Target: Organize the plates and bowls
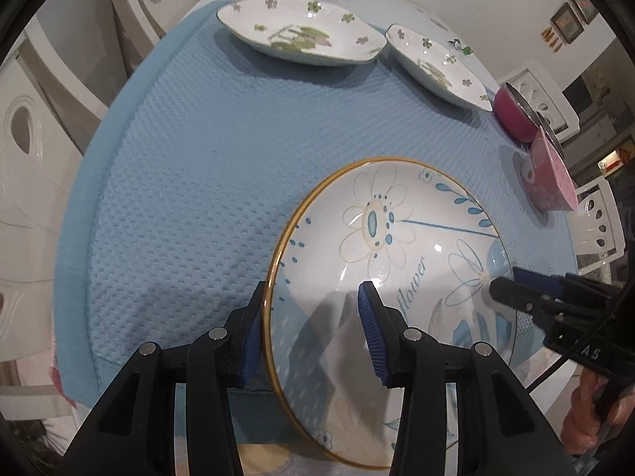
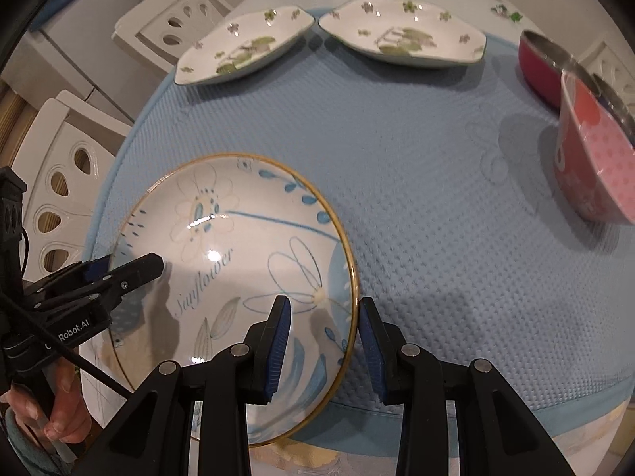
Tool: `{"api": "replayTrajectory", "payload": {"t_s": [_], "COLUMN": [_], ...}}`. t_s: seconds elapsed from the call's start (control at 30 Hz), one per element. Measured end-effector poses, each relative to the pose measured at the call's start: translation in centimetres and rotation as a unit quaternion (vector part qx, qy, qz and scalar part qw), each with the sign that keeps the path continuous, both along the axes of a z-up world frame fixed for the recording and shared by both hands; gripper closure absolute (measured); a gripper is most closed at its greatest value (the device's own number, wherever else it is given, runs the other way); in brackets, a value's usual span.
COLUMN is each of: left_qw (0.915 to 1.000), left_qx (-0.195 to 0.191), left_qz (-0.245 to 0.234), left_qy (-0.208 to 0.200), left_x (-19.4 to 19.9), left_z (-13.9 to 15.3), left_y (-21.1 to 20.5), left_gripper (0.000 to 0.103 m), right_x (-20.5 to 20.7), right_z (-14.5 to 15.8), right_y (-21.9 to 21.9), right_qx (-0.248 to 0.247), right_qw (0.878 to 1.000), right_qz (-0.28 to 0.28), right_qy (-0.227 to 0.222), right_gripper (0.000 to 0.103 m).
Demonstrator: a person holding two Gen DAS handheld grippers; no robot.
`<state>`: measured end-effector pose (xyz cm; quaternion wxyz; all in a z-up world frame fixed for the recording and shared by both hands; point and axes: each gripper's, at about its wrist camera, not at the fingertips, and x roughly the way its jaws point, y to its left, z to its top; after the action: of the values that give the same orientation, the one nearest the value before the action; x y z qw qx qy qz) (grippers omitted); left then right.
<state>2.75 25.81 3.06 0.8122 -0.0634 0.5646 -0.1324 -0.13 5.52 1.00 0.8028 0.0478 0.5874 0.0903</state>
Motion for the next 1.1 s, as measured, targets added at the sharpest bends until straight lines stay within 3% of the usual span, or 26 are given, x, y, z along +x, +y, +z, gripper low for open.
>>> {"api": "replayTrajectory", "payload": {"t_s": [0.37, 0.5, 0.73, 0.83, 0.87, 0.93, 0.97, 1.0, 1.1], "left_qw": [0.9976, 0.9951, 0.9765, 0.9681, 0.9654, 0.9599, 0.9577, 0.9557, 0.9514], "left_qx": [0.044, 0.048, 0.048, 0.038, 0.036, 0.031, 0.028, 0.026, 0.026], "left_qz": [0.006, 0.022, 0.051, 0.052, 0.051, 0.045, 0.040, 0.036, 0.026], "left_qy": [-0.053, -0.084, -0.204, -0.242, -0.253, -0.275, -0.283, -0.291, -0.306], "left_x": [-0.3, 0.0, 1.6, 2.5, 2.8, 3.4, 3.8, 4.2, 5.4], "left_z": [2.8, 5.0, 12.9, 15.9, 16.8, 18.3, 19.0, 19.6, 20.0], "left_y": [0.9, 2.0, 4.1, 4.5, 4.5, 4.3, 4.3, 4.2, 3.7], "left_gripper": [0.061, 0.061, 0.061, 0.060, 0.058, 0.054, 0.048, 0.037, 0.030], "right_x": [-0.7, -0.7, 0.9, 1.6, 1.8, 2.5, 2.7, 2.9, 4.7], "right_z": [1.8, 4.2, 10.6, 14.2, 15.4, 17.4, 18.1, 18.5, 18.5], "right_y": [0.5, 0.9, 1.5, 1.6, 1.6, 1.4, 1.2, 1.2, 1.8], "right_qx": [-0.023, -0.053, -0.054, -0.028, -0.020, 0.014, 0.033, 0.046, 0.061], "right_qw": [0.999, 0.997, 0.987, 0.979, 0.976, 0.969, 0.964, 0.960, 0.958], "right_qz": [0.017, 0.024, 0.034, 0.027, 0.021, 0.006, -0.003, -0.009, -0.015], "right_qy": [-0.023, -0.058, -0.148, -0.198, -0.215, -0.247, -0.265, -0.276, -0.280], "right_gripper": [0.069, 0.069, 0.069, 0.069, 0.066, 0.047, 0.029, 0.019, 0.019]}}
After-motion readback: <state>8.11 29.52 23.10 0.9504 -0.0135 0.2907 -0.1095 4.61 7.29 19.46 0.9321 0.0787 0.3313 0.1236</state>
